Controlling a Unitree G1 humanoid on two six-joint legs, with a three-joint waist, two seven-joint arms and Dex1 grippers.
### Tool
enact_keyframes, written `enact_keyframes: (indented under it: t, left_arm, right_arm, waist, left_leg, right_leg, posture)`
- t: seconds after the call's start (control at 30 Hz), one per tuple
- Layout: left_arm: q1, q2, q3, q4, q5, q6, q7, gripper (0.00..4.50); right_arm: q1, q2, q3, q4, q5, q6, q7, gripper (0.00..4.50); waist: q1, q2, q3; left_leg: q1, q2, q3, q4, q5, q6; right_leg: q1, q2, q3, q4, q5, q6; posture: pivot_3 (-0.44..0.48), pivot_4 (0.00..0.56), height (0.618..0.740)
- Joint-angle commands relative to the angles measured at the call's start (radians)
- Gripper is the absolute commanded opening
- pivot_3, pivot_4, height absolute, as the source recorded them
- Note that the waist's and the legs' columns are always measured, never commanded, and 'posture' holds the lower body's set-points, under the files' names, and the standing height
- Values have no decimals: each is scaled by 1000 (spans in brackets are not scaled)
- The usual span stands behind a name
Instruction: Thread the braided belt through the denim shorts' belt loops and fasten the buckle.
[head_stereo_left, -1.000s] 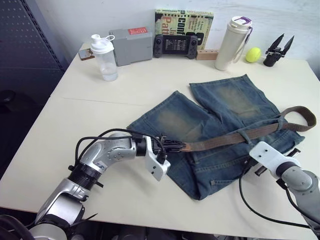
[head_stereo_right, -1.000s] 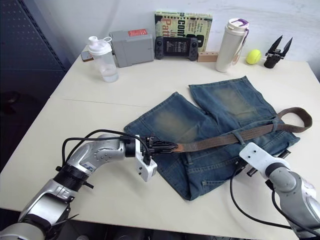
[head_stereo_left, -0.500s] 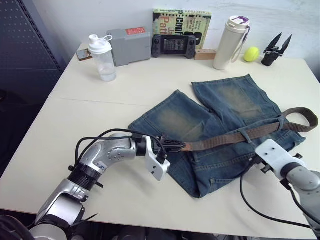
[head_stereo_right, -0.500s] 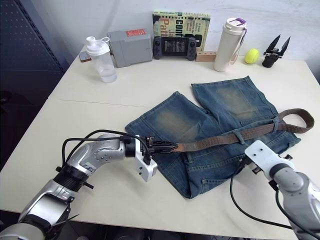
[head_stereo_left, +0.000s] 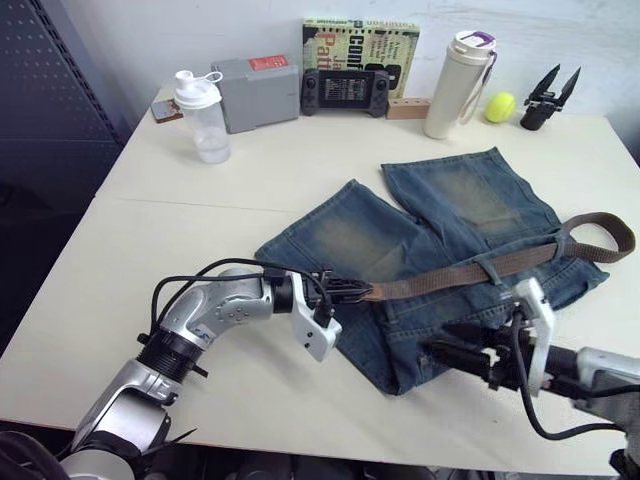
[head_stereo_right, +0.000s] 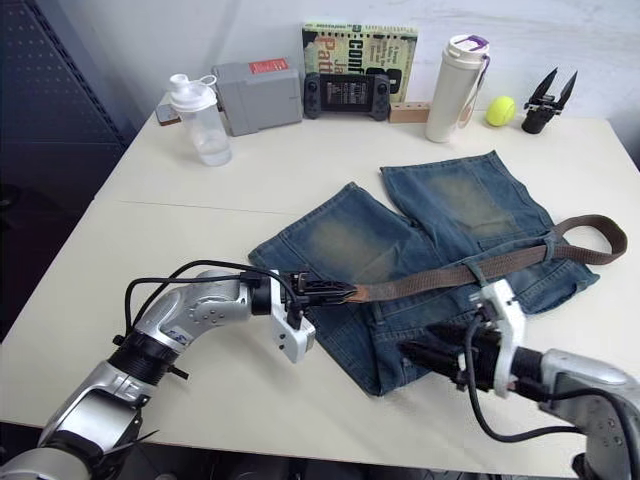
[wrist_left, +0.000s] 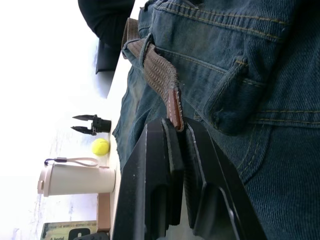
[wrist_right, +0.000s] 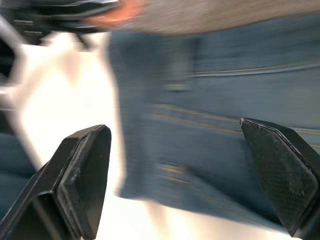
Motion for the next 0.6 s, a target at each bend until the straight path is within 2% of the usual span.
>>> enact_keyframes:
  t: [0.03,0.17,0.23,0.3,0.4,0.47,0.6]
  left_arm:
    - [-2,-3,26,-47,7,-10,37,0]
    - [-1,1,25,-55,9,-12,39,0]
    - [0,3,26,-58,8,-13,41,0]
    - [0,5,27,-61,9,-12,40,0]
    - [1,7,28,-63,12,-11,40,0]
    - [3,9,28,-65,13,-10,39,0]
    - [4,12,27,-67,9,-11,36,0]
  right_arm:
    - [-32,203,-58,95,187,11,-283,4420]
    - [-167,511,-200,184,324,11,-659,4420]
    - [-151,549,-145,236,582,-149,-937,4420]
    - [-105,516,-41,272,818,-331,-1177,4420]
    - [-45,433,86,271,1049,-548,-1390,4420]
    - [-17,391,139,249,1115,-644,-1440,4420]
    - [20,328,217,215,1125,-755,-1442,4420]
  waist:
    - [-5,1,0]
    - [-23,2,0]
    - [-25,4,1]
    - [-26,4,0]
    - [-34,5,1]
    - [-35,5,1]
    - [-38,5,1]
  left_leg:
    - [0,-1,0,0,0,0]
    - [1,0,0,0,0,-1]
    - [1,0,0,0,0,-1]
    - [1,-1,-2,-1,0,-1]
    - [1,-1,-1,-2,0,-1]
    - [1,-1,0,-2,0,-1]
    - [1,0,2,-2,0,-1]
  right_leg:
    - [-1,-1,1,1,0,0]
    - [-1,-1,2,3,0,0]
    - [-3,-1,3,4,0,0]
    - [-3,-2,3,5,0,0]
    - [-3,-2,2,5,0,0]
    - [-3,-2,3,4,0,0]
    - [-4,-1,5,4,0,0]
  posture:
    - [0,150,731]
    - [0,150,731]
    - [0,150,731]
    - [0,150,731]
    - [0,150,731]
    - [0,150,731]
    - [0,150,731]
